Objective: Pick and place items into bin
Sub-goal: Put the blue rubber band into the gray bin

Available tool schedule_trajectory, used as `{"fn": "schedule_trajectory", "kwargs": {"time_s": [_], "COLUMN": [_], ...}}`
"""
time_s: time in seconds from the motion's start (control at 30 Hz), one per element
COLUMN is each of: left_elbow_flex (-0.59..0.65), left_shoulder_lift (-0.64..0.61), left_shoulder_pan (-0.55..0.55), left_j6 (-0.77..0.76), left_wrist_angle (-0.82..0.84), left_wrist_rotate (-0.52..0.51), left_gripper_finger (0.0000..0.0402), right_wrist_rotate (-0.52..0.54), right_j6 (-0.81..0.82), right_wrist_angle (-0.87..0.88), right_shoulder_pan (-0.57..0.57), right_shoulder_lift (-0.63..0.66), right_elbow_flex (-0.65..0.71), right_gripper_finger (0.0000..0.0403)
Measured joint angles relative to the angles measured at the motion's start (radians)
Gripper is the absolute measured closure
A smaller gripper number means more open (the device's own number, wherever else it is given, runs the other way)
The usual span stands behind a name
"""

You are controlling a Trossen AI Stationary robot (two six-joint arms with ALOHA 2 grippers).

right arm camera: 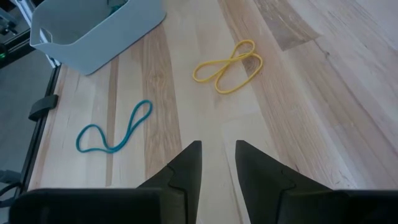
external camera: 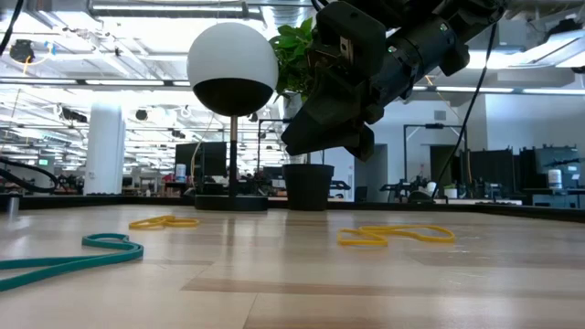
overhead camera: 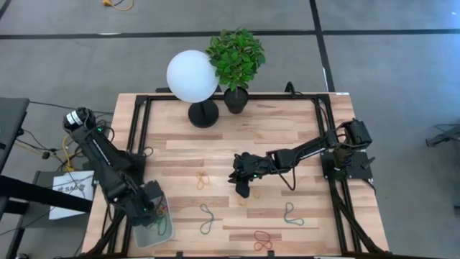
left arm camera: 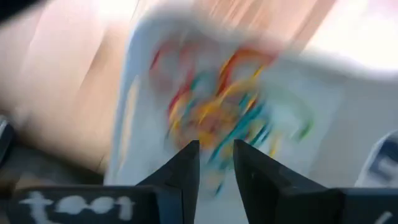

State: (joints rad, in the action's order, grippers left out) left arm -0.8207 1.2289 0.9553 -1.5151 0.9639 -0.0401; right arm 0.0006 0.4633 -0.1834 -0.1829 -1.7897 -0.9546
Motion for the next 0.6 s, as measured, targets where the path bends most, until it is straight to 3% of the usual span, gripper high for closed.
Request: {"fn": "schedule_trajectory", "kwargs": {"time_s": [0.13,0.3,0.4,0.5,0.6], "left_elbow_flex": [0.000,-0.008,-0.040,-0.082,-0.121], "left_shoulder_lift": [0.000,0.000,0.000,0.000,0.000], "left_shoulder_pan": [-0.057,-0.144,-0.189,-0.217,-0.239], "left_j6": [0.097,0.298,0.426,0.595,0.759], "left_wrist_angle": [-0.081,-0.107,-0.110,-0.108,-0.112], "left_wrist_rotate": [-0.129,-0.124,-0.176,-0.331,-0.582], "left_gripper_finger": [0.0313,0.0314,0.0315,0.0315,0.0315], "right_wrist_rotate": [0.000,0.000,0.000,0.000,0.000], "right_j6": [-0.001,-0.001,-0.001,-0.001,-0.001], "right_wrist_angle": [0.002,0.019,0.019,0.019,0.027], "right_shoulder_pan": [0.000,0.000,0.012,0.022,0.033], "right_shoulder_lift": [0.000,0.000,0.000,0.000,0.000], "right_elbow_flex": [0.000,0.000,0.000,0.000,0.000], "right_gripper_finger": [0.0310,0.0310,0.0310,0.0310,0.0310]}}
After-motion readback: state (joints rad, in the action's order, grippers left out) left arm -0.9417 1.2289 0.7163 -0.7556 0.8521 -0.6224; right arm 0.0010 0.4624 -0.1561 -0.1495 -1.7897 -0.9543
